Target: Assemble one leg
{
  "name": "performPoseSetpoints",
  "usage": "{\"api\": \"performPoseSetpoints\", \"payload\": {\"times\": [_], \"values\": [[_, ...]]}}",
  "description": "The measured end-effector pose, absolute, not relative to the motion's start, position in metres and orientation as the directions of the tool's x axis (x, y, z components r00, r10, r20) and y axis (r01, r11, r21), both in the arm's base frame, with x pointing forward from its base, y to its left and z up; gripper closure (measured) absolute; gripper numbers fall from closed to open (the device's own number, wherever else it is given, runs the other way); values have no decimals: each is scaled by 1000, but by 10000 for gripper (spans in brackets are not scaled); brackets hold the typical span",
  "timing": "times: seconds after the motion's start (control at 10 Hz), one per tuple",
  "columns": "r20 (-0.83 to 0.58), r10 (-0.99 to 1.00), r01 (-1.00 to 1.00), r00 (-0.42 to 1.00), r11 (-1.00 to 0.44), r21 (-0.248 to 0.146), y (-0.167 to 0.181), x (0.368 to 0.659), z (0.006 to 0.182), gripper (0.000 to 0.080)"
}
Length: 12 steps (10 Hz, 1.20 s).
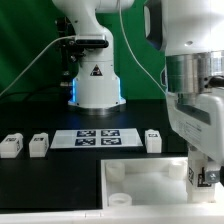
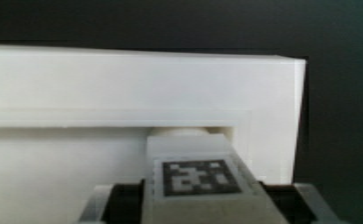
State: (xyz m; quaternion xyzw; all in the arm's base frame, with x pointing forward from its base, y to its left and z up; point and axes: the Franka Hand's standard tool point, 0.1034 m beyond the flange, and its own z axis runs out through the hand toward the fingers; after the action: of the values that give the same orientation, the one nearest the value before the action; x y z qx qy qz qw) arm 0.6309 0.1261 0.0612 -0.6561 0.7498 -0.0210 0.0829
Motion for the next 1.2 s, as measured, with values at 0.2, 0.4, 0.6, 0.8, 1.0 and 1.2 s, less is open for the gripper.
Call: {"api": "performPoseSetpoints", "payload": {"times": [0.2, 0.4, 0.6, 0.8, 1.0, 1.2], "values": [[-89, -992, -985, -90, 102, -142, 126, 630, 61, 415], [-82, -996, -988, -44, 55, -146, 126, 630, 60, 282], [-31, -967, -957, 254, -246, -152, 125, 629, 60, 156], [23, -838, -826, 546, -542, -154, 123, 630, 61, 151], [54, -721, -709, 691, -690, -146, 121, 631, 60, 150], [76, -606, -594, 792, -793, -136, 121, 631, 60, 150]]}}
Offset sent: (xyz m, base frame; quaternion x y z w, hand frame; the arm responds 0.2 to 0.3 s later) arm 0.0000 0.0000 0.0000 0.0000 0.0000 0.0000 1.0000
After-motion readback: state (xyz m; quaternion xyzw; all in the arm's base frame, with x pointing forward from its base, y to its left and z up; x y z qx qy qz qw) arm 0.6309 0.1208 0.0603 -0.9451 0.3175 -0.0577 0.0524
